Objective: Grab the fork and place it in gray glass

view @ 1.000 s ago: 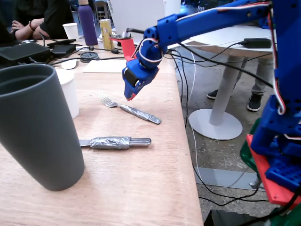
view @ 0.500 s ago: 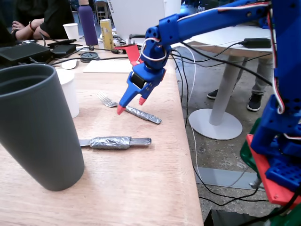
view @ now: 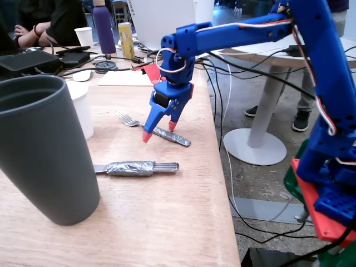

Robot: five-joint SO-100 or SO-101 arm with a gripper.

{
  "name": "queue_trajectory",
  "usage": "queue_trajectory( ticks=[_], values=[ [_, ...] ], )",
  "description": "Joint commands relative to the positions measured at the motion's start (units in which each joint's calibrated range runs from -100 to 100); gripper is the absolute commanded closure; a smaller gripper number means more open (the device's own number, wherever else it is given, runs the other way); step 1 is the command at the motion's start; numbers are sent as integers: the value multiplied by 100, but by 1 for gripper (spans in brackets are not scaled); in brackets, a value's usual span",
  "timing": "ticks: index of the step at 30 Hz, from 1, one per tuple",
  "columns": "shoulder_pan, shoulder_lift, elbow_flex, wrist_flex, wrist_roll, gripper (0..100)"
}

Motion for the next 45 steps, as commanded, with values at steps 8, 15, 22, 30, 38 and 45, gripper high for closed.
queue_trajectory(
  ticks=[8,15,22,30,38,45],
  values=[
    [32,175,-390,448,39,61],
    [49,166,-390,333,49,100],
    [32,166,-390,415,54,100],
    [15,-108,-305,440,49,100],
    [-2,-2346,563,456,44,100],
    [-188,-4482,1951,333,54,100]
  ],
)
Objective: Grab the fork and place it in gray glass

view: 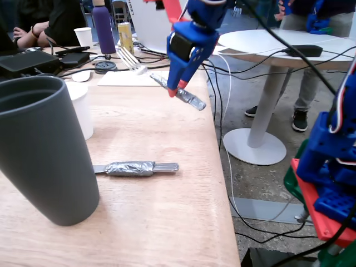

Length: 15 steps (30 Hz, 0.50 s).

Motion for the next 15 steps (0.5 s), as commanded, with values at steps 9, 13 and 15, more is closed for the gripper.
queue_trajectory(
  ticks=[9,13,15],
  values=[
    [-53,-1012,-47,-1083,405,100],
    [-1271,-772,-47,-2758,786,100],
    [-1880,-755,-47,-3415,801,100]
  ],
)
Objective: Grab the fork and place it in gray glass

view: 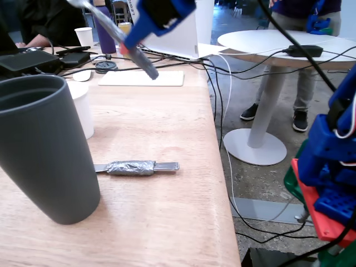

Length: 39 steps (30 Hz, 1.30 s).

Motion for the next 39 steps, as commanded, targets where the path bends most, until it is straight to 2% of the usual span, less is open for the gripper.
queue_trajectory(
  ticks=[1,5,10,16,20,24,39],
  values=[
    [-866,74,-155,-1068,39,100],
    [-1526,512,-656,-2111,34,100],
    [-1999,709,-1637,-2357,-20,100],
    [-2998,898,-1543,-2924,-24,100],
    [-3031,1241,-1552,-2965,-24,100],
    [-2981,1678,-1543,-3655,-24,100],
    [-3048,1773,-335,-3671,-24,100]
  ],
)
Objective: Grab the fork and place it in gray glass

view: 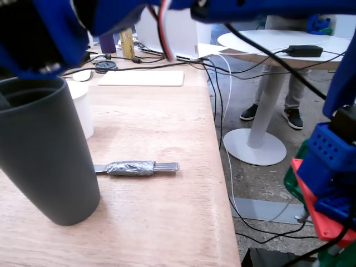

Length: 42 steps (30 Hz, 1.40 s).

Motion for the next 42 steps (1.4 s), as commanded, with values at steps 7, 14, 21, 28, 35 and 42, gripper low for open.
queue_trajectory(
  ticks=[7,14,21,28,35,42],
  values=[
    [-42,-121,153,-20,54,97],
    [-42,-104,191,-20,-10,57],
    [-25,-104,191,-44,-10,57],
    [-25,-619,219,-20,-10,57],
    [-25,-3535,2984,-12,-10,57],
    [448,-7351,6977,-12,-15,57]
  ],
)
